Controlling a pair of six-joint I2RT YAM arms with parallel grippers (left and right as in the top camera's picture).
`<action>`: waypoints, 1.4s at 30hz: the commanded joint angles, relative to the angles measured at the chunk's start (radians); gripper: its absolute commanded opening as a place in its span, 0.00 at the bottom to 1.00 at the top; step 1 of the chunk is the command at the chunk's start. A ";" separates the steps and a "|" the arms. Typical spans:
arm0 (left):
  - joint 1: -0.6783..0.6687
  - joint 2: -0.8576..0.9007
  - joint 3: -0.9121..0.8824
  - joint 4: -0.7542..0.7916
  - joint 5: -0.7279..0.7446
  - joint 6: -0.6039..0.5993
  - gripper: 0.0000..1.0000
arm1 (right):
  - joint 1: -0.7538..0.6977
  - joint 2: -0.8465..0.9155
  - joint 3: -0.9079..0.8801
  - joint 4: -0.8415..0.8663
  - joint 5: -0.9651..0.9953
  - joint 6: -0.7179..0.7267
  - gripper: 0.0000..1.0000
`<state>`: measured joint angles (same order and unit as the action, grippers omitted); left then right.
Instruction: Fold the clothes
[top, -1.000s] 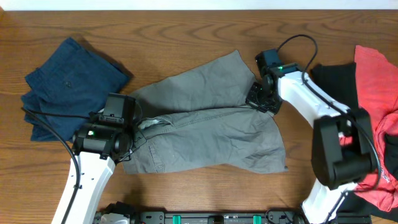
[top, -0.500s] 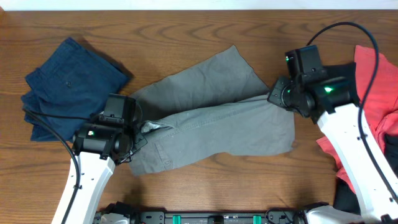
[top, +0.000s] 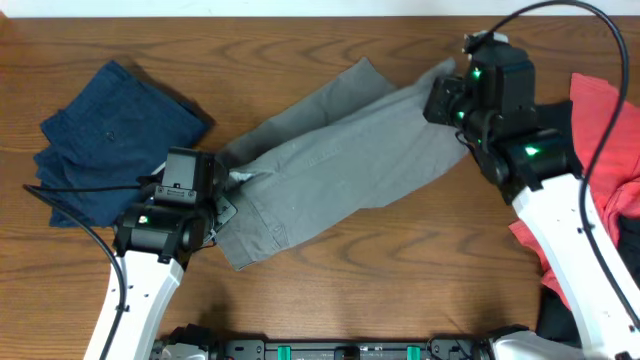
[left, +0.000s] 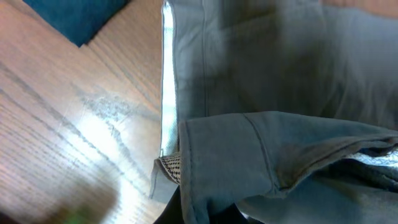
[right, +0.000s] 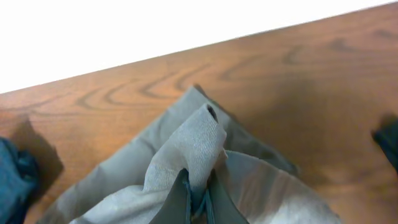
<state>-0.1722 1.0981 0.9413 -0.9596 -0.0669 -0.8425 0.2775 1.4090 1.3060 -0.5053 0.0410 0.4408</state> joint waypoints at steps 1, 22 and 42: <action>0.008 0.024 0.006 -0.003 -0.110 -0.056 0.06 | -0.002 0.068 0.004 0.050 0.071 -0.039 0.01; 0.010 0.288 0.003 0.120 -0.235 -0.121 0.06 | 0.018 0.479 0.004 0.362 -0.121 -0.101 0.02; 0.126 0.233 0.009 0.214 -0.148 -0.041 0.76 | -0.024 0.507 0.004 0.326 -0.172 -0.117 0.63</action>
<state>-0.0566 1.3861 0.9409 -0.7506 -0.2554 -0.9390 0.2890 1.9308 1.3075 -0.1307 -0.1303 0.3359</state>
